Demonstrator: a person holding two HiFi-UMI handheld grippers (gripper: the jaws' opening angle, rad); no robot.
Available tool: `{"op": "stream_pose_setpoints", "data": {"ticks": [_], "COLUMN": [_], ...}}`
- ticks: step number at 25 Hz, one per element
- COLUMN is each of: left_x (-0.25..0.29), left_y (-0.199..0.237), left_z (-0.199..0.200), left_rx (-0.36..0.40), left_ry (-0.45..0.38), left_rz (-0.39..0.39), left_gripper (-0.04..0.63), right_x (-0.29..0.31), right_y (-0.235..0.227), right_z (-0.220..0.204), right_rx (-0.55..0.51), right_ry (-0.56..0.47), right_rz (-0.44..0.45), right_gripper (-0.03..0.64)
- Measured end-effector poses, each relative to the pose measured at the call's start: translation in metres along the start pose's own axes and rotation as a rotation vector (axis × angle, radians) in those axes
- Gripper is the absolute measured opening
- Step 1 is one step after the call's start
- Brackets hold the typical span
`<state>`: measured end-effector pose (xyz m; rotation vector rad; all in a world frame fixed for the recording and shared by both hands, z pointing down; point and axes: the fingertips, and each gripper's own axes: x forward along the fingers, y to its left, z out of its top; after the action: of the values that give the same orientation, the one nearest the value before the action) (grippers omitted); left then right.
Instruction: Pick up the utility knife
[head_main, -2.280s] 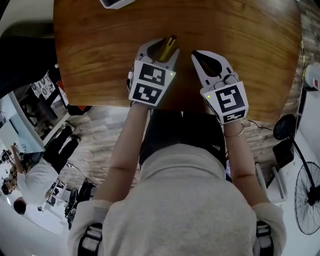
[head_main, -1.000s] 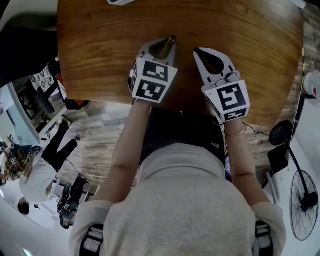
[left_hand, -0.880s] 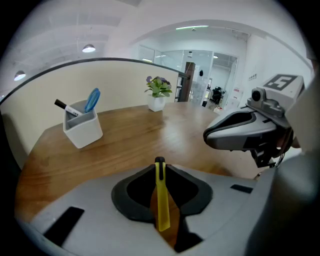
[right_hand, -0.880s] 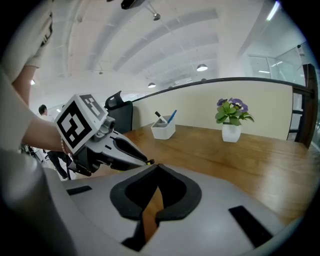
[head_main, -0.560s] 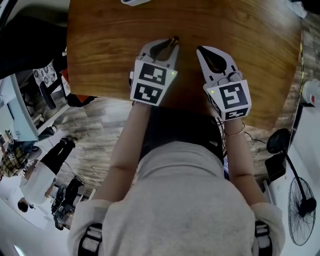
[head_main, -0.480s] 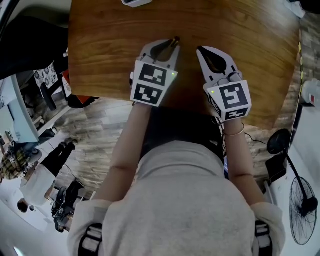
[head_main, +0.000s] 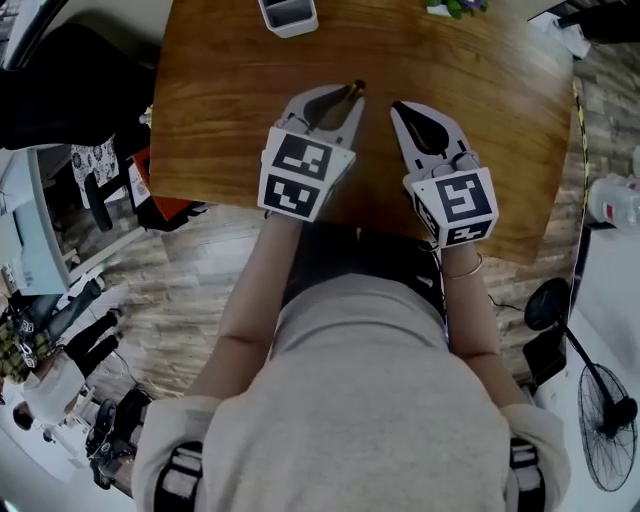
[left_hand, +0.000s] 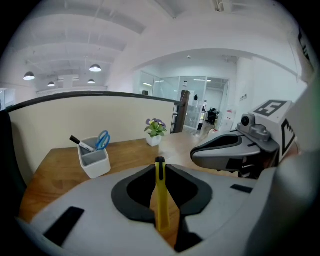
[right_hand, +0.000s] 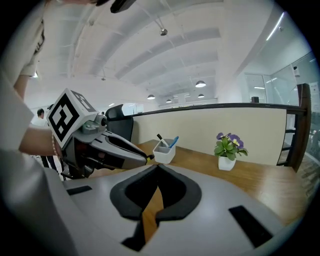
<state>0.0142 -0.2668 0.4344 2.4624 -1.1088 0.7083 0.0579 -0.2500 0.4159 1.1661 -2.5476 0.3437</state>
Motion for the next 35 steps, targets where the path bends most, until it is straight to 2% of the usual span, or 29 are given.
{"op": "stream_pose_setpoints", "data": {"ticks": [10, 22, 31, 35], "left_x": [-0.042, -0.071, -0.087, -0.094], "left_y": [0.007, 0.012, 0.006, -0.001], "left_z": [0.03, 0.076, 0.094, 0.1], "left_rx": [0.036, 0.012, 0.009, -0.019], "left_ry": [-0.108, -0.251, -0.367, -0.436], "left_rz": [0.009, -0.001, -0.048, -0.112], "left_gripper": [0.075, 0.074, 0.074, 0.074], "right_x": [-0.004, -0.006, -0.018, -0.025], "right_y": [0.011, 0.02, 0.019, 0.018], "right_z": [0.04, 0.082, 0.098, 0.103], "right_rx": [-0.033, -0.046, -0.001, 0.015], "right_ry": [-0.069, -0.166, -0.214, -0.247], "right_rz": [-0.008, 0.016, 0.007, -0.006], "right_gripper": [0.012, 0.012, 0.012, 0.012]}}
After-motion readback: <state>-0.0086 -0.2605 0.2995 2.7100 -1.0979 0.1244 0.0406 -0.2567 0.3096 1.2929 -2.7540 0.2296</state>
